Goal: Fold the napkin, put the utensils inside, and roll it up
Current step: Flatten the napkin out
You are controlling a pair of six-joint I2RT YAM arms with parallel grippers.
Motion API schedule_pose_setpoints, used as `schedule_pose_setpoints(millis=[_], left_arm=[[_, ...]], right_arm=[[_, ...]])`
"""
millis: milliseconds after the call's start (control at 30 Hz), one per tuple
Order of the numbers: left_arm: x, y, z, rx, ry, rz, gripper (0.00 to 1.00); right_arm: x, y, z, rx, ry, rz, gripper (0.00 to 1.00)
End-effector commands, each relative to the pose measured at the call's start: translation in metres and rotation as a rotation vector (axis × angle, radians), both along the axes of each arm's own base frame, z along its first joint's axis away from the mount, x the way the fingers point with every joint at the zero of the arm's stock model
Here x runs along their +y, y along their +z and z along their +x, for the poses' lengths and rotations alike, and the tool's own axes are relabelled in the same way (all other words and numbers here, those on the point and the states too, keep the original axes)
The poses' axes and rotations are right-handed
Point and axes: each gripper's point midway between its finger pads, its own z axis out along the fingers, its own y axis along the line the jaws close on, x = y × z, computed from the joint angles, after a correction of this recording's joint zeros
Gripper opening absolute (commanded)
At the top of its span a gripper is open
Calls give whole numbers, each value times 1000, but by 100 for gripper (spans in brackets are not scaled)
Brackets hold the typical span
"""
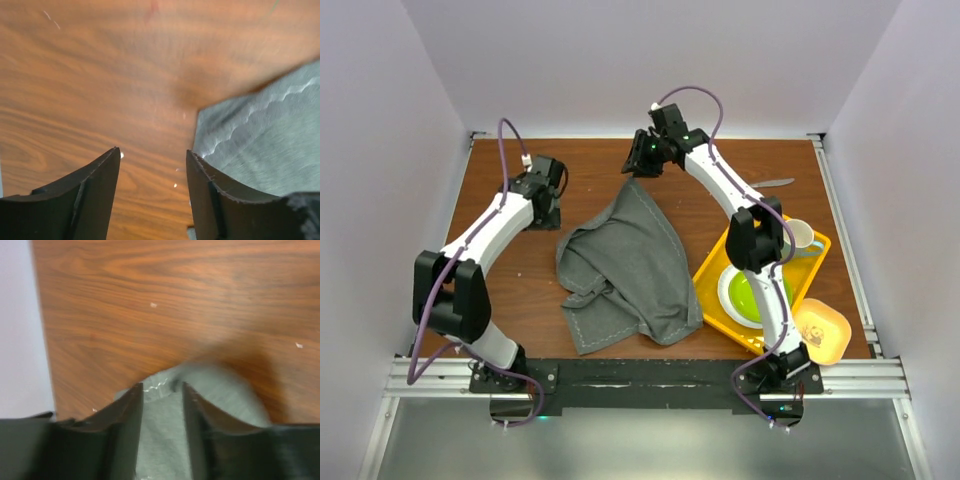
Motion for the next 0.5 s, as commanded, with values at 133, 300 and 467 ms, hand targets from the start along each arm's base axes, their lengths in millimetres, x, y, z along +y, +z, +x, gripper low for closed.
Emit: schedule_pose_setpoints(millis=[133,300,467], left_arm=[[-63,25,-28,-59,-128,-329,57],[-100,4,-87,8,-13,-614,66],[-115,-7,-116,26,128,-796,60]], right_arm=[[-27,66,-44,-62,90,-78,68],[-45,94,-95,-125,201,-147,69],[-57,78,-147,-64,246,-109,68]])
